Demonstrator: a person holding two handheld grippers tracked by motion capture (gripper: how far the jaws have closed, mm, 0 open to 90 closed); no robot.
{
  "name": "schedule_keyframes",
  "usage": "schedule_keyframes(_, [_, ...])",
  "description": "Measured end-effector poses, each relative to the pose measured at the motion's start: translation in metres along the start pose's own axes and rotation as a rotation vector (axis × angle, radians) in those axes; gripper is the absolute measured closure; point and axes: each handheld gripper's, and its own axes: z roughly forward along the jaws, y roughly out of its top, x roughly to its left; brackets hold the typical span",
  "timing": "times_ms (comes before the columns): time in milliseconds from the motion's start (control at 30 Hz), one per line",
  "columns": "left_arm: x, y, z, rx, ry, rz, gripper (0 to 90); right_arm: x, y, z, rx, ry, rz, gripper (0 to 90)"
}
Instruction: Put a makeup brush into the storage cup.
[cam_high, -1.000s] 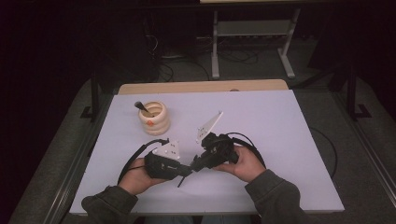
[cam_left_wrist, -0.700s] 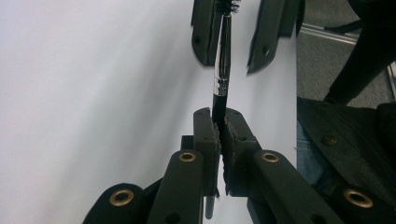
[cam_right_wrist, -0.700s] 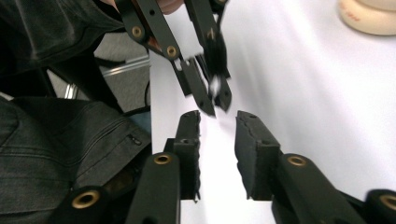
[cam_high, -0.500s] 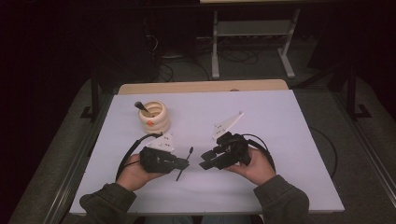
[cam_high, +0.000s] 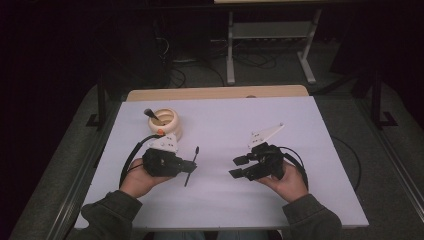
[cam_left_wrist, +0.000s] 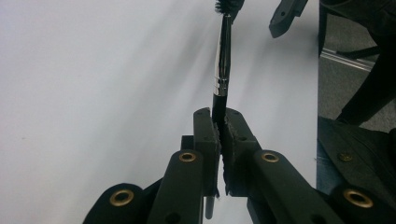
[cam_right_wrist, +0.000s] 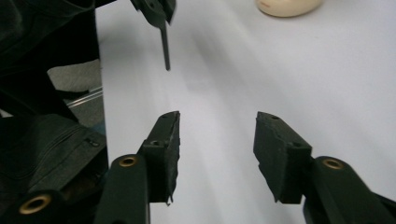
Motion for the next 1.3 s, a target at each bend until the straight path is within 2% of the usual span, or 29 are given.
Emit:
schedule_keyframes(400, [0.02,-0.003,-0.017,-0.038,0.045,-0.049,85.5,-0.011,-0.031,-0.015,-0.023,-0.099,0.065,40.7])
schedule_keyframes(633, [0.027,-0.004,-0.023,-0.048,0.066,-0.075,85.5,-0.015,-0.045,-0.023,-0.044,-0.159,0.079,36.2])
schedule_keyframes(867, [0.035,0.0,-0.027,-0.056,0.088,-0.089,85.5,-0.018,-0.055,-0.028,-0.07,-0.187,0.108,35.6])
schedule_keyframes(1200, [0.043,0.011,-0.035,-0.059,0.116,-0.084,85.6,-0.02,-0.065,-0.036,-0.08,-0.243,0.126,32.4])
schedule_keyframes(1300, [0.046,0.013,-0.04,-0.069,0.12,-0.1,85.5,-0.02,-0.067,-0.038,-0.09,-0.251,0.14,31.9])
